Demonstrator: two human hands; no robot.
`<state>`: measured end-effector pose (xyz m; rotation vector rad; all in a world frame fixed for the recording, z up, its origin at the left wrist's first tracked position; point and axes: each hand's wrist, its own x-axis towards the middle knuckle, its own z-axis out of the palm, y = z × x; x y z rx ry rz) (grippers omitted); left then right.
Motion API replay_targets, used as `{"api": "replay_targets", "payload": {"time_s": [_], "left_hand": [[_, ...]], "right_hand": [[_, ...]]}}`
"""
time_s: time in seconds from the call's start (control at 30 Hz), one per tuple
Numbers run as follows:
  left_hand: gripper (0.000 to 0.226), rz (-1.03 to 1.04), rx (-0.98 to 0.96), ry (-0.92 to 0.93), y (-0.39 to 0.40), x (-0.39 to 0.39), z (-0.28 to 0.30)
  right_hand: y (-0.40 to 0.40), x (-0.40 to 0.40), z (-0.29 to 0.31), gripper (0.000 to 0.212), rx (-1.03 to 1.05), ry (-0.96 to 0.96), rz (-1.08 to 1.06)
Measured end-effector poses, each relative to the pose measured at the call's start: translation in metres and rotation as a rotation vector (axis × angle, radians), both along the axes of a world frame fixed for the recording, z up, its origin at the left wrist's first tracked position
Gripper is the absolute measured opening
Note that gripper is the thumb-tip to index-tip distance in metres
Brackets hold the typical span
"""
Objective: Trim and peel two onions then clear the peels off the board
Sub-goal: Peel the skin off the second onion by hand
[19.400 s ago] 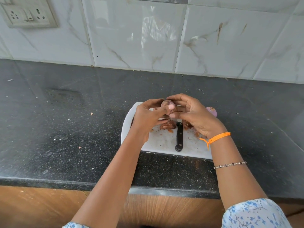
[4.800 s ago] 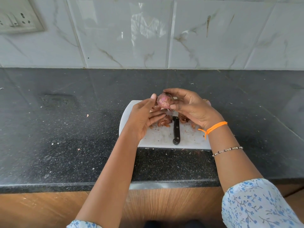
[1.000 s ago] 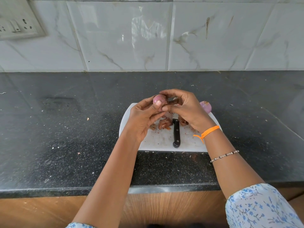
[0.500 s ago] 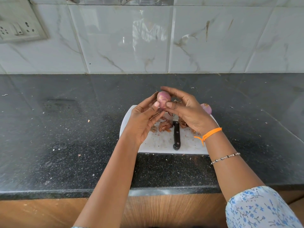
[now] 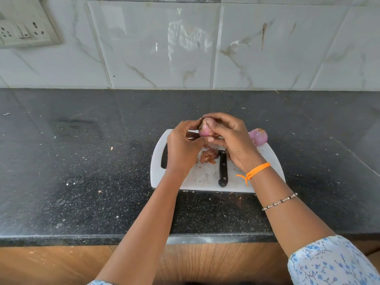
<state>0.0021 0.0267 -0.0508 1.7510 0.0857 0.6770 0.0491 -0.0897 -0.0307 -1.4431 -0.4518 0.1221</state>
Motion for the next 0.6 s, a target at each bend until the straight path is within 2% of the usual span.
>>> {"api": "replay_targets", "payload": {"time_s": [0.1, 0.37, 0.53, 0.6], "left_hand": [[0.040, -0.015, 0.035, -0.013, -0.0017, 0.0004, 0.0001], [0.042, -0.017, 0.162, -0.044, -0.0072, 0.0014, -0.0039], [0.043, 0.004, 0.023, -0.005, -0.0025, 0.0010, -0.0018], [0.043, -0.003, -0.074, -0.007, 0.0005, 0.0001, -0.0012]], "right_hand": [[0.0014, -0.0006, 0.0012, 0.006, 0.055, 0.062, -0.059], [0.0023, 0.0024, 0.0001, 0.029, 0.088, 0.097, -0.165], [-0.0009, -0.0002, 0.0051, 0.011, 0.074, 0.123, 0.012], [-0.0021, -0.0012, 0.0062, 0.014, 0.076, 0.116, 0.110]]}}
